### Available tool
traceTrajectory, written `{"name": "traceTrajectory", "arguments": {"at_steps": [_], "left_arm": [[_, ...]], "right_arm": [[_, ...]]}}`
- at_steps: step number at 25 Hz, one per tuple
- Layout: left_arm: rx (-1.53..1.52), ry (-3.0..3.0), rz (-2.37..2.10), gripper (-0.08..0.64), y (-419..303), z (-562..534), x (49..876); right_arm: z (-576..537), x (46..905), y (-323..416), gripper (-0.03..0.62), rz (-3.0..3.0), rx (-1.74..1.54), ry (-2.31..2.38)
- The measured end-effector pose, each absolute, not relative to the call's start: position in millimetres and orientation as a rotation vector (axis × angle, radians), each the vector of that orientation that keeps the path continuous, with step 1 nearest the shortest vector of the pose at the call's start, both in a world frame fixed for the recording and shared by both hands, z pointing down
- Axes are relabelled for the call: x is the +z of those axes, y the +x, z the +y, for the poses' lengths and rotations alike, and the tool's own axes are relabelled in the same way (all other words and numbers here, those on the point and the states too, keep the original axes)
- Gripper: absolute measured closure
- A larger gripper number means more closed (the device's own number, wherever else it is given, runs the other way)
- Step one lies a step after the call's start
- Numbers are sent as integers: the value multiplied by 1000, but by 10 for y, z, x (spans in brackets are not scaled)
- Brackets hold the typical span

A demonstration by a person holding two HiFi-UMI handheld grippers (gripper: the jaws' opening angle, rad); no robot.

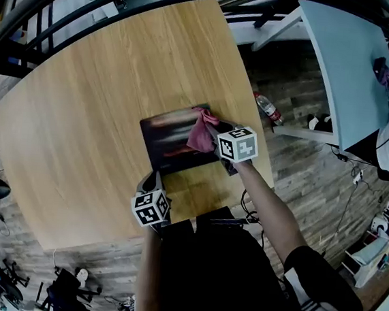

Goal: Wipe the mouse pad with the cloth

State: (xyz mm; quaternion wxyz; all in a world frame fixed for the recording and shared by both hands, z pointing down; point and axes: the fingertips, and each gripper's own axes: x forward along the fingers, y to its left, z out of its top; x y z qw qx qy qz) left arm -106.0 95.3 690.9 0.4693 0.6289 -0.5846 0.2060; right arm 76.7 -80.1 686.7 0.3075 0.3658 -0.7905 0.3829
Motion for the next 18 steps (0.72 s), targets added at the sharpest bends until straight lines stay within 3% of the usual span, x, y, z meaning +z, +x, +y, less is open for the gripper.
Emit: {"name": "traceTrajectory", "arguments": {"at_steps": [18], "left_arm": [[564,1557,-1403,537,-1032,935,6904]], "right_arm": [[-922,6879,1782,522,-1963,960,1188]]}}
